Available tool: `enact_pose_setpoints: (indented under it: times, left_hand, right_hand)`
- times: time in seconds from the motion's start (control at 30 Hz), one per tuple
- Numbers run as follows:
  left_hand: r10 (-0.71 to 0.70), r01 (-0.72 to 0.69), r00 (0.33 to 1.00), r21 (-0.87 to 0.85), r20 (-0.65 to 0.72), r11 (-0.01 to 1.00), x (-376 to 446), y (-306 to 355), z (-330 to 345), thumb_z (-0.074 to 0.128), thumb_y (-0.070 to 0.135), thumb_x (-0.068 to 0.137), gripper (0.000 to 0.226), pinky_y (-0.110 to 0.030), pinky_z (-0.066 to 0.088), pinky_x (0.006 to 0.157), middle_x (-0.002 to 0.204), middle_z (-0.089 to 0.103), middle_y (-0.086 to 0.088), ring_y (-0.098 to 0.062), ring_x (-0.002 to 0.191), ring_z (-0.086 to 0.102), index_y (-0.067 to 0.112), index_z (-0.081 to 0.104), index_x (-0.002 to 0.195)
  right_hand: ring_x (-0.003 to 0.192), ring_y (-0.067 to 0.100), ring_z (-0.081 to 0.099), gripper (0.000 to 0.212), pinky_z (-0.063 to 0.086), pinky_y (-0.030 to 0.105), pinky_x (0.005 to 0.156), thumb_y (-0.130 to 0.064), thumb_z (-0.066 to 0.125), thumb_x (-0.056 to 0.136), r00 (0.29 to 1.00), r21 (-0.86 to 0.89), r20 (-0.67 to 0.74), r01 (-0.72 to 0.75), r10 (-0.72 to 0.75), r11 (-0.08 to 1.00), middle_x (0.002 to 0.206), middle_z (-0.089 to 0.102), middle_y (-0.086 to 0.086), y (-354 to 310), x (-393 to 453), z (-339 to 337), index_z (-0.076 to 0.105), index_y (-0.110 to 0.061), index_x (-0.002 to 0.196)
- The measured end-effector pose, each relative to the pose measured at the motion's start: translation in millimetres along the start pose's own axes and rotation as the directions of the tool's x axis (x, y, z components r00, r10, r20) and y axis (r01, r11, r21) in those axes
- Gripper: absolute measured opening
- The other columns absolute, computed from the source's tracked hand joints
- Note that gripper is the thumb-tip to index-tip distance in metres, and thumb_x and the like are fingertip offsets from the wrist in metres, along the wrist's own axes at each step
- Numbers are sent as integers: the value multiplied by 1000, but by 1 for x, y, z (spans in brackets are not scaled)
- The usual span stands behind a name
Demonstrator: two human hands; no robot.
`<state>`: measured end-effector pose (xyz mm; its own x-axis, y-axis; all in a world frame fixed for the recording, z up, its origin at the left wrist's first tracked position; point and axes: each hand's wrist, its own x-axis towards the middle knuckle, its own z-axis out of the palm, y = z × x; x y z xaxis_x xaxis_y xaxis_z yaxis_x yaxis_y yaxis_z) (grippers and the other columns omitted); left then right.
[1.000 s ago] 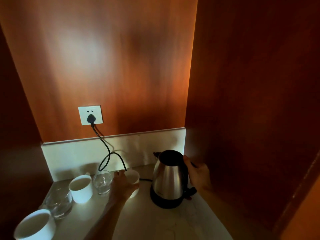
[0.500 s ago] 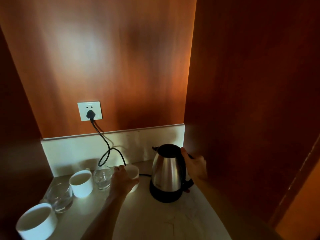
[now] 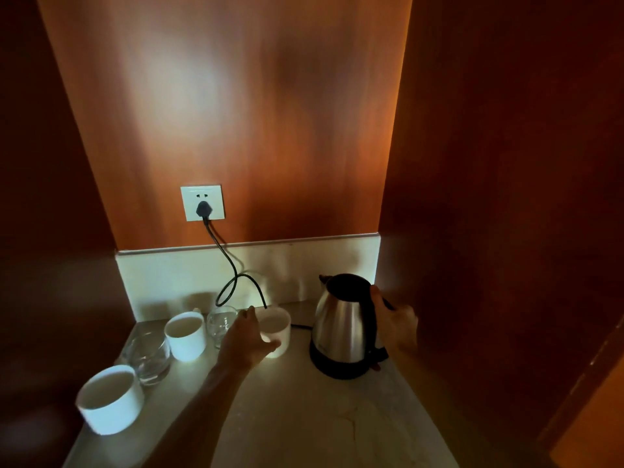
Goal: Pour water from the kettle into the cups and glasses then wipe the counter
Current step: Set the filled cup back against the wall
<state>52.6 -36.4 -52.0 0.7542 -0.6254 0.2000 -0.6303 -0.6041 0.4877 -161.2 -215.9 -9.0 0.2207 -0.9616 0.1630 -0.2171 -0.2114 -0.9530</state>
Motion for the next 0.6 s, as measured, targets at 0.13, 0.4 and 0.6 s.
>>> enact_pose_setpoints:
  times: [0.13,0.4,0.6]
  left_hand:
    - [63,-59,994,51,-87,997,2,-21,-18,79,45,71,86,-39,45,97,134,50,-8,-27,125,47,9,42,139]
    - [-18,39,995,221,-96,974,22,-58,-18,77,50,67,81,-39,42,101,121,54,-17,-32,115,48,3,51,126]
    - [-79,102,993,325,-83,940,45,-67,-7,69,65,66,87,-34,37,101,120,57,-13,-29,114,48,3,52,124]
  right_hand:
    - [48,17,53,67,43,27,53,-57,70,88,1000,-18,11,-1,1,1000,47,50,3,2,-2,1,52,-10,44]
    - [42,15,46,67,40,26,49,-57,67,89,1000,-45,27,16,-15,999,44,43,1,0,-4,-1,41,-14,44]
    - [43,17,47,71,38,26,48,-54,66,91,999,-65,31,45,-43,997,44,43,4,7,3,2,46,-5,45]
